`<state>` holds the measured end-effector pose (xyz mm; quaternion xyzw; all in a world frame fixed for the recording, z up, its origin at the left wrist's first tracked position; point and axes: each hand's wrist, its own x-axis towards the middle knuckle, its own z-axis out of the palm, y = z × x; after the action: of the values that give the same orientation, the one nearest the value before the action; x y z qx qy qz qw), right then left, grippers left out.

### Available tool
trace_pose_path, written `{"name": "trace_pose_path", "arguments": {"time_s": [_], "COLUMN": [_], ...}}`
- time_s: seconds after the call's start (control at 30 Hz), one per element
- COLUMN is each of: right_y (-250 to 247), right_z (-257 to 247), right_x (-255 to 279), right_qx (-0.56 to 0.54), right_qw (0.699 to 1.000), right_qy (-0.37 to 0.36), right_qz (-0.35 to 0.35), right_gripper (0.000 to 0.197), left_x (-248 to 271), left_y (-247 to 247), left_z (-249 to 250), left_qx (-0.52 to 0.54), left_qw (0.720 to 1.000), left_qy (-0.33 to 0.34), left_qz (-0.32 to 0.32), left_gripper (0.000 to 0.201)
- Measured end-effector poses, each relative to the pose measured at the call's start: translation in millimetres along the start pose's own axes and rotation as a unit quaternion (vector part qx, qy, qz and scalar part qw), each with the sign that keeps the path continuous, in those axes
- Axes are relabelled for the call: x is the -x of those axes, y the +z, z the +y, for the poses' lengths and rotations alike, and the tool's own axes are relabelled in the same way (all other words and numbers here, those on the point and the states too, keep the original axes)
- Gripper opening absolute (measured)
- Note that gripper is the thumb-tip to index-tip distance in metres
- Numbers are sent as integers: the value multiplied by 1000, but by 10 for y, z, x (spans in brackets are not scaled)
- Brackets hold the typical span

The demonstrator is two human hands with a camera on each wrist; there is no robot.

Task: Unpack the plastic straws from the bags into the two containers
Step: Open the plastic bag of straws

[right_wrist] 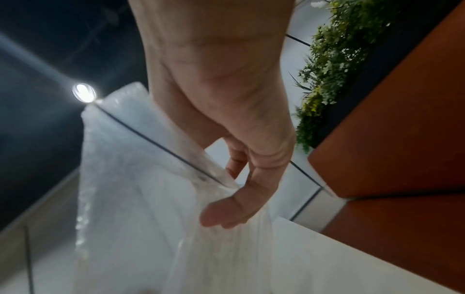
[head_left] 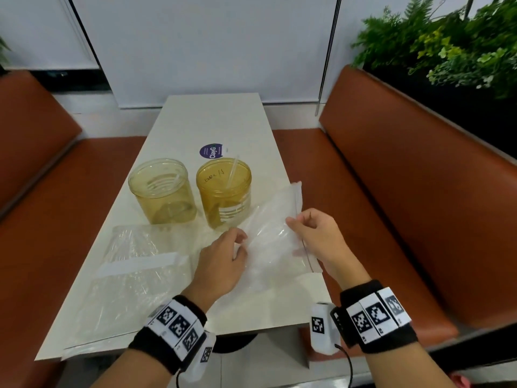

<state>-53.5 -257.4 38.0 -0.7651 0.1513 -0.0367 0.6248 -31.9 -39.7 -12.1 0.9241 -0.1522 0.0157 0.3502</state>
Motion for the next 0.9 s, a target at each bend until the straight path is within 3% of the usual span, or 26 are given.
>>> {"name": "trace_pose_path", "arguments": {"time_s": [0.07, 0.13, 0.23, 0.3, 0.5, 0.7, 0.77, 0.9], "right_y": [63, 206, 475, 623, 965, 1072, 1103, 1193], "right_z": [-292, -542, -712, -742, -819, -928, -991, -1042], "right_x": [116, 232, 279, 230, 150, 246, 302, 384], "right_qx": [-49, -51, 3, 3, -10, 56, 37, 61], "right_qw": [998, 997, 997, 998, 1000, 995, 997, 994], "right_qy": [-38, -56, -73, -56, 0, -62, -60, -76], "right_qz": [-17, -36, -12, 1, 1, 51, 39, 54], "right_gripper": [29, 45, 40, 31, 26, 2, 6, 9], "left_x": [33, 40, 15, -4, -17, -2, -24, -97], "left_y": [-155, -332, -541, -630, -810, -978, -1051, -1185], "left_z": [243, 484, 631, 581, 370, 279, 272, 267], "left_qx": [-21, 46, 139, 145, 181, 146, 129, 139], "left_qw": [996, 987, 979, 980, 975, 980, 981, 978], "left_qy": [48, 94, 80, 51, -11, -11, 0, -6], "left_qz": [70, 125, 124, 131, 130, 131, 148, 153], "left_gripper": [24, 25, 23, 21, 11, 12, 8, 20]}}
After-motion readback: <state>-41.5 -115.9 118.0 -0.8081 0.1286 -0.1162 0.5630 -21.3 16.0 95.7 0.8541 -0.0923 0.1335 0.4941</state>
